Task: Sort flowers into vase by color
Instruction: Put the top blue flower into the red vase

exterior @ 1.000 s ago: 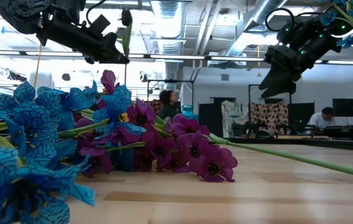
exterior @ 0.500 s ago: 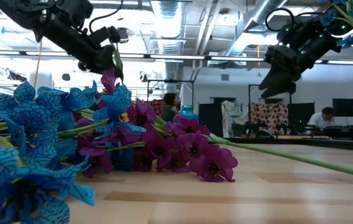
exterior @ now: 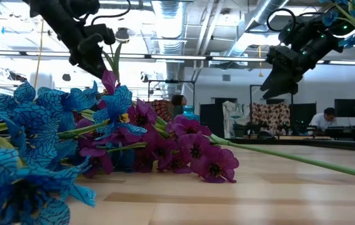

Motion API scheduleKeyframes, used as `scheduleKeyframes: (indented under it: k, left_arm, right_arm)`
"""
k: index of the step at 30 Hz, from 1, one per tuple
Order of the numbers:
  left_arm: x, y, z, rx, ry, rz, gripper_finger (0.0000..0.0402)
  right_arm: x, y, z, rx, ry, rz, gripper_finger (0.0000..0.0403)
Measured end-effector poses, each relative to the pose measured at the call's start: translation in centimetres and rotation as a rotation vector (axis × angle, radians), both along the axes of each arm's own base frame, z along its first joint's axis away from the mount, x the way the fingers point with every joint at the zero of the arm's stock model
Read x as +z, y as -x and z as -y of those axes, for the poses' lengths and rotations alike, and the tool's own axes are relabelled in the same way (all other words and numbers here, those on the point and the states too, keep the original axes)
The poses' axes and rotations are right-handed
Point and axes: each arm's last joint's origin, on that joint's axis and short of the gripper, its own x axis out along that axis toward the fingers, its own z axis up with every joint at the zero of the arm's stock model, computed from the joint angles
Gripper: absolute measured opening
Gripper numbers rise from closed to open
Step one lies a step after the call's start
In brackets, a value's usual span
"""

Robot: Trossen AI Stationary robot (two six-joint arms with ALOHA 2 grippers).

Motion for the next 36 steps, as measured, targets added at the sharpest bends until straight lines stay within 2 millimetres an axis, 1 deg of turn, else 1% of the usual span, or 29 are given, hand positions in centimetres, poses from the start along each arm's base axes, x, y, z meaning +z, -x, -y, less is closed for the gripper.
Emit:
scheduleKeyframes:
  k: [5, 11, 15, 20, 24, 27, 34, 36]
  left_arm:
    - [0.2, 0.5, 0.7, -0.026, 0.094, -0.060, 0.0218]
    - [0.0, 1.4, 2.5, -0.064, 0.251, -0.171, 0.0218]
    - [0.2, 2.2, 3.8, -0.059, 0.312, -0.217, 0.0217]
    - [0.7, 2.9, 5.6, -0.067, 0.343, -0.180, 0.0217]
    - [1.1, 3.0, 7.0, -0.075, 0.372, -0.128, 0.0217]
    - [0.1, 2.9, 8.1, -0.080, 0.410, -0.136, 0.0217]
    - [-4.6, 1.7, 10.7, -0.114, 0.498, -0.154, 0.0217]
    - [-5.5, 1.4, 11.4, -0.131, 0.513, -0.153, 0.0217]
  right_arm:
    - [0.0, 0.0, 0.0, -0.001, 0.000, -0.001, 0.0265]
    - [0.0, 0.0, 0.0, -0.003, 0.000, -0.004, 0.0265]
    - [0.0, 0.0, 0.0, -0.002, -0.001, -0.004, 0.0265]
    - [0.0, 0.0, 0.0, -0.002, -0.001, -0.005, 0.0265]
    - [0.0, 0.0, 0.0, -0.003, -0.001, -0.005, 0.0265]
    - [0.0, 0.0, 0.0, -0.003, -0.002, -0.004, 0.0265]
    - [0.0, 0.0, 0.0, -0.003, -0.001, -0.004, 0.0265]
    - [0.0, 0.0, 0.0, -0.002, -0.002, -0.004, 0.0265]
